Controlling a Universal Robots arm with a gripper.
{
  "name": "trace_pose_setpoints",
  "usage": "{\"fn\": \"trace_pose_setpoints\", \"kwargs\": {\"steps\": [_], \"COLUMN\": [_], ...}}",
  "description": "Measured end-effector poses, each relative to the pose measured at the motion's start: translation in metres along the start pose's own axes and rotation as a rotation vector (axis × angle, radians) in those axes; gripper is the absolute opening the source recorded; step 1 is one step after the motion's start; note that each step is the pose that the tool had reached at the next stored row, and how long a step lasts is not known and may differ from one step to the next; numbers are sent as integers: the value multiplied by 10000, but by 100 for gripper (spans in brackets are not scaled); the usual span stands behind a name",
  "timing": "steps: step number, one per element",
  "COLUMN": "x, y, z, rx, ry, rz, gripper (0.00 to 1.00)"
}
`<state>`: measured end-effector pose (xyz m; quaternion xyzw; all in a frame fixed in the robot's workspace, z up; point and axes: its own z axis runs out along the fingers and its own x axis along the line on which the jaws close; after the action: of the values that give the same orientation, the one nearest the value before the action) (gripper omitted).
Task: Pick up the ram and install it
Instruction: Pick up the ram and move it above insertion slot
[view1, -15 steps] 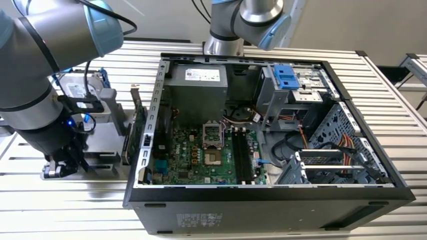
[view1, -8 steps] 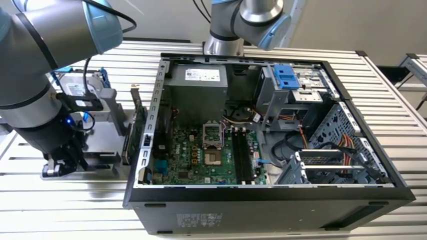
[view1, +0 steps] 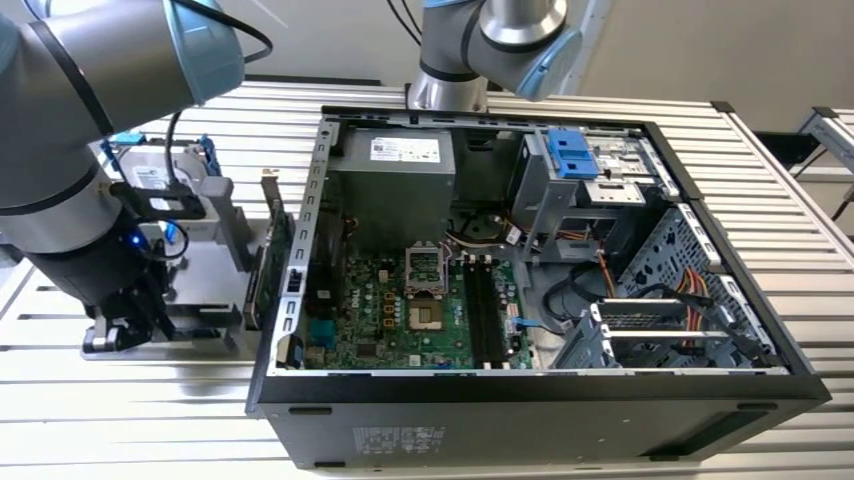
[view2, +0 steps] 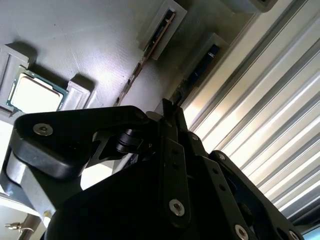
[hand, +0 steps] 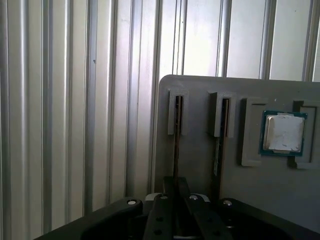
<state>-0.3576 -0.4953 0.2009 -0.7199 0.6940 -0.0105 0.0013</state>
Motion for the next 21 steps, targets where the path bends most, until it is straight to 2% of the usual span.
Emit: {"fn": "trace_pose_setpoints", "kwargs": {"steps": [21], "x": [0], "y": [5], "z": [-50], "rx": [0], "ry": [0], "rz": [1], "gripper": [0]}}
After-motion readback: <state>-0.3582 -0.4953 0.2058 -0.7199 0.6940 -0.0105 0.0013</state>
